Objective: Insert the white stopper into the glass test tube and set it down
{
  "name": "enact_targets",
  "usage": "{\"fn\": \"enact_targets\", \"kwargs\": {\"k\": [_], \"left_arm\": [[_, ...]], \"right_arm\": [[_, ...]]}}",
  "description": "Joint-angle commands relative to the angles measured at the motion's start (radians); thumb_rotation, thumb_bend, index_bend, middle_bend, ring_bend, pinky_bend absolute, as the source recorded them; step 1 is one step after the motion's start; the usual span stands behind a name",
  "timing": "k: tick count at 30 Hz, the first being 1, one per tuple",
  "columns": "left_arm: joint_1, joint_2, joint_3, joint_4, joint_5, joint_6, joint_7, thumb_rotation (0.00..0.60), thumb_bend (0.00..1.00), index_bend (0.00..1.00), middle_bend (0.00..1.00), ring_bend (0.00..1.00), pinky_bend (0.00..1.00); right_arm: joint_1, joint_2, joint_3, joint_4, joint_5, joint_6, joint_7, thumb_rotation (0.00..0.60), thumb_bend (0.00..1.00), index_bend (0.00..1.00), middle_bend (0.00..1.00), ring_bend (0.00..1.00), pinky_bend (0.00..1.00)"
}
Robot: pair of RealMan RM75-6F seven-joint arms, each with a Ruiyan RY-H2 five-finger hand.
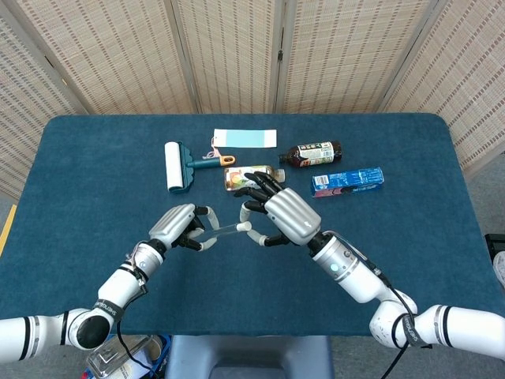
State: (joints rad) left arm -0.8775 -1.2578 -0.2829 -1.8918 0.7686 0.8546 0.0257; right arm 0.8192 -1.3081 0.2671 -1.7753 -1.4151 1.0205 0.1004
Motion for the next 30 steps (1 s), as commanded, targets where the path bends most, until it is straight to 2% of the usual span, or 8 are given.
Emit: {"fn": "enact_targets", "kwargs": {"k": [1,30], "left_arm": [[-0.001,0.001,0.0,-0.001,0.002,0.0,-0.002,0.6,0.38,0.67,1.0,1.0,1.0],[-0.025,0.0,0.006,-0.001,-0.02,0.005,0.01,0.6,0.38,0.67,1.0,1.0,1.0]], "right_arm": [[0.001,-0.001,-0.001,0.003,0.001,-0.001,0.001,0.6,0.49,0.71,0.23,0.0,0.0],[0.035,-0.038,-0.004,0.037,0.028,-0.037,-0.005,0.6,0.5,0.71,0.23,0.0,0.0]]}}
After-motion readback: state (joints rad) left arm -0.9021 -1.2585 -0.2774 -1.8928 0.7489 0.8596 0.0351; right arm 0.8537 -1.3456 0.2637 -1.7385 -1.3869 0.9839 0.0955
